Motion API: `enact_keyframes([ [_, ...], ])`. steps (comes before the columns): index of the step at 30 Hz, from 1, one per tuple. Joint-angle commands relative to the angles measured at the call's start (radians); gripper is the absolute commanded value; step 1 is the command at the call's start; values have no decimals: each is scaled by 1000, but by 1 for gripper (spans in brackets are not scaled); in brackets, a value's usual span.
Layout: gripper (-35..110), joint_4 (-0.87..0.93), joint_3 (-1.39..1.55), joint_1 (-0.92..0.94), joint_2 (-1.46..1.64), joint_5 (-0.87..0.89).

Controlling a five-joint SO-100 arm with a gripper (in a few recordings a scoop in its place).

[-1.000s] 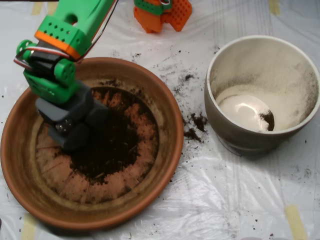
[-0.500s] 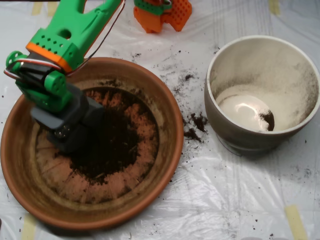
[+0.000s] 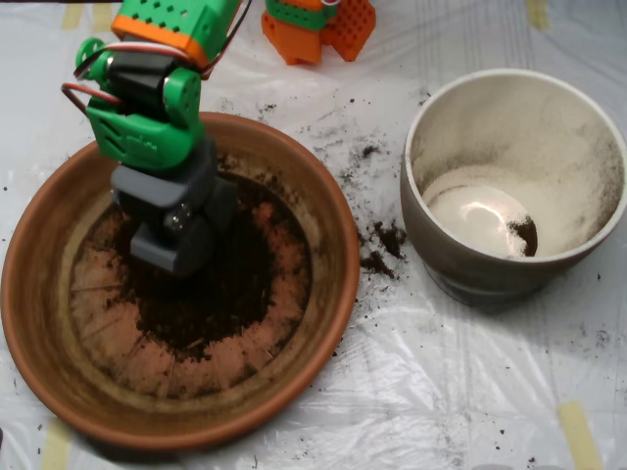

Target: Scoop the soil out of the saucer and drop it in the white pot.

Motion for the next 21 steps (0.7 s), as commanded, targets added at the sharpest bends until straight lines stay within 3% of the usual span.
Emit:
enact_keyframes([
  [1, -1, 14, 9, 0, 192, -5],
  [21, -1, 71, 132, -129, 652, -41],
])
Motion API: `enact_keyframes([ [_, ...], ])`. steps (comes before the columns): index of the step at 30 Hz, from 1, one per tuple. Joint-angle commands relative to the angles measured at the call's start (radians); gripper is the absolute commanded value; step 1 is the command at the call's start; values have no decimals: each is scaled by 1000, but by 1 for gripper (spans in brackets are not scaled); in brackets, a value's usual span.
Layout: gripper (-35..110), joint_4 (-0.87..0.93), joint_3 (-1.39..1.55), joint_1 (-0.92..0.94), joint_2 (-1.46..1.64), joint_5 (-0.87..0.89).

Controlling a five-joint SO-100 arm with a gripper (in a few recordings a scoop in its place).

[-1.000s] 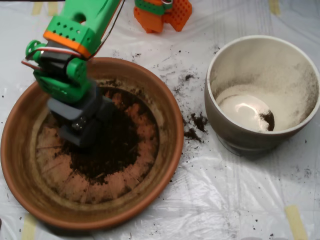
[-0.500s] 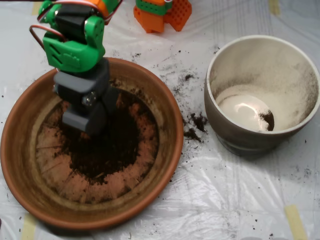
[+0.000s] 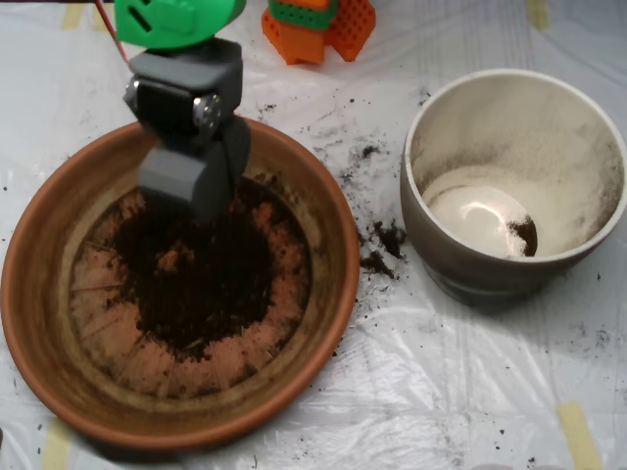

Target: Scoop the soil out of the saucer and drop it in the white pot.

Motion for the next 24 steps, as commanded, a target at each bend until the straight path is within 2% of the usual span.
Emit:
enact_keyframes([
  [1, -1, 20, -11, -44, 175, -26],
  [24, -1, 221, -396, -618, 60, -133],
])
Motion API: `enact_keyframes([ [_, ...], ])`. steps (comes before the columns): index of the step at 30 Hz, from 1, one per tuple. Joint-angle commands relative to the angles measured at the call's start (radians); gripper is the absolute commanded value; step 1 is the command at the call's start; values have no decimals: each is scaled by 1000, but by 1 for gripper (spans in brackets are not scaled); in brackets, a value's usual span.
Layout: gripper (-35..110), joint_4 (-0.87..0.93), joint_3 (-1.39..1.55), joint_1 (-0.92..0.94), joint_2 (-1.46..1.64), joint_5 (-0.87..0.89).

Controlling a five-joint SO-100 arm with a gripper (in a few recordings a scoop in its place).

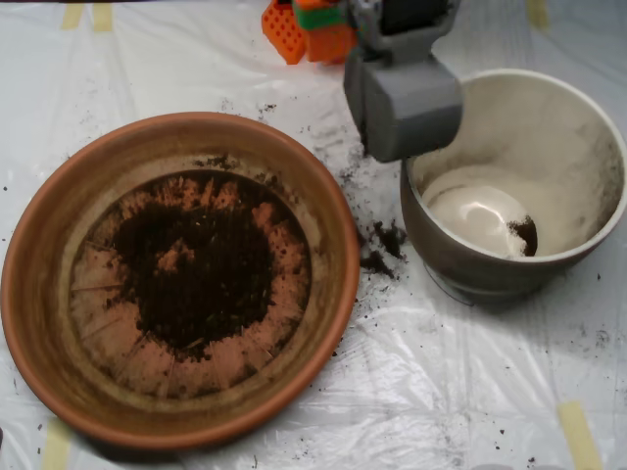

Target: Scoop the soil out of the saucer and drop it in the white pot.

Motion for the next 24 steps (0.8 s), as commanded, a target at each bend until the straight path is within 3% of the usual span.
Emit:
enact_keyframes([
  [1, -1, 15, -114, -86, 17, -25],
  [11, 0, -3, -18, -264, 17, -55],
  [15, 15, -6, 6, -287, 2, -46],
  [24, 29, -34, 44, -293, 11, -38],
])
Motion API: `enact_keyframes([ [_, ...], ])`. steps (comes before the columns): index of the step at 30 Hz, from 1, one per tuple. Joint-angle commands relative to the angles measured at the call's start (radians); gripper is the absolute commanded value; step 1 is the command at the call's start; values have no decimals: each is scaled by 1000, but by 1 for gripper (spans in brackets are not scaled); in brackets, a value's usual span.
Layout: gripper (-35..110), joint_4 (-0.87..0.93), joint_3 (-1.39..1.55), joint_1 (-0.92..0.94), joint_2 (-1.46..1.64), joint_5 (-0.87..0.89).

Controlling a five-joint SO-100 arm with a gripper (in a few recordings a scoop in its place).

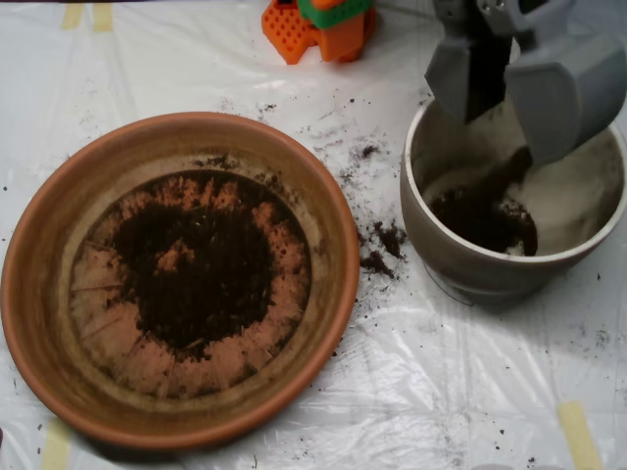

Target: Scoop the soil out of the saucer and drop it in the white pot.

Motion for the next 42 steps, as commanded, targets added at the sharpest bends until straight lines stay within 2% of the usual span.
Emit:
enact_keyframes([
  [1, 30, -18, 12, -14, 37, -9],
  [9, 40, -52, 61, -3, 78, -25],
  [29, 40, -20, -15, 2, 51, 18],
  [36, 41, 66, -215, 137, 0, 64],
  [42, 40, 57, -199, 295, 28, 91],
])
